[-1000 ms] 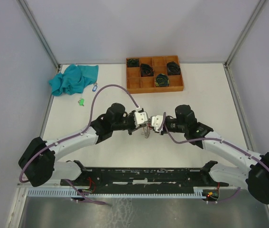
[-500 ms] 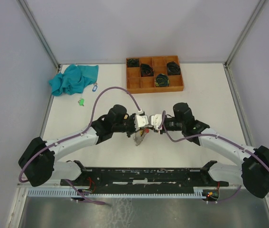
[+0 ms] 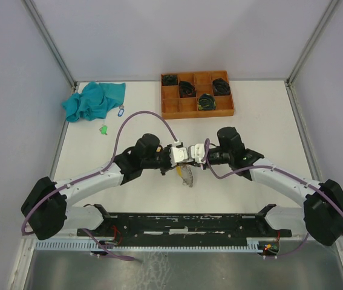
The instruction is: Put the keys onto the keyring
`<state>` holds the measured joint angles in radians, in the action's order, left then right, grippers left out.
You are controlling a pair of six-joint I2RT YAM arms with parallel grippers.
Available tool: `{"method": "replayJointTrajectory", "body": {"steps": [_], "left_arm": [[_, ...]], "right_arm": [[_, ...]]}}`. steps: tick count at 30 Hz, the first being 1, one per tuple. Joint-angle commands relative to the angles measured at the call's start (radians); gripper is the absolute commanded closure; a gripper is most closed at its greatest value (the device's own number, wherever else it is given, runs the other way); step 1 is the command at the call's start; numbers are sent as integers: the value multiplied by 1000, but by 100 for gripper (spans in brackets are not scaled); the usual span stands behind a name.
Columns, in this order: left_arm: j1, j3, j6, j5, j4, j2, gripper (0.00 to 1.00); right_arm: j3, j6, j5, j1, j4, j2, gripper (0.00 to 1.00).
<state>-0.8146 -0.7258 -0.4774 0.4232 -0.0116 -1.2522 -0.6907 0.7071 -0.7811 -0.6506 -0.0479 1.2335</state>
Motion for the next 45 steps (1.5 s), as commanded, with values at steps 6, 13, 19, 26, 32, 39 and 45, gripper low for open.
{"method": "replayJointTrajectory", "body": {"steps": [6, 13, 19, 26, 32, 39, 45], "left_arm": [[-8, 5, -46, 51, -83, 44, 97], [-9, 19, -49, 53, -99, 53, 97], [-9, 20, -50, 55, -103, 53, 97], [-9, 34, -50, 57, -124, 66, 97], [-9, 44, -51, 58, -138, 70, 97], [-9, 42, -48, 63, -143, 54, 97], [-8, 31, -48, 70, -126, 37, 97]], "right_arm": [[-56, 29, 8, -3, 38, 41, 73], [-46, 24, 22, -2, 18, 51, 74], [-16, -1, 22, 7, -40, 43, 73], [-41, 17, -13, 8, 0, 75, 76], [-39, 17, -12, 9, -5, 87, 83], [-27, -6, -26, 11, -46, 71, 78], [-26, -18, -44, 10, -52, 49, 77]]}}
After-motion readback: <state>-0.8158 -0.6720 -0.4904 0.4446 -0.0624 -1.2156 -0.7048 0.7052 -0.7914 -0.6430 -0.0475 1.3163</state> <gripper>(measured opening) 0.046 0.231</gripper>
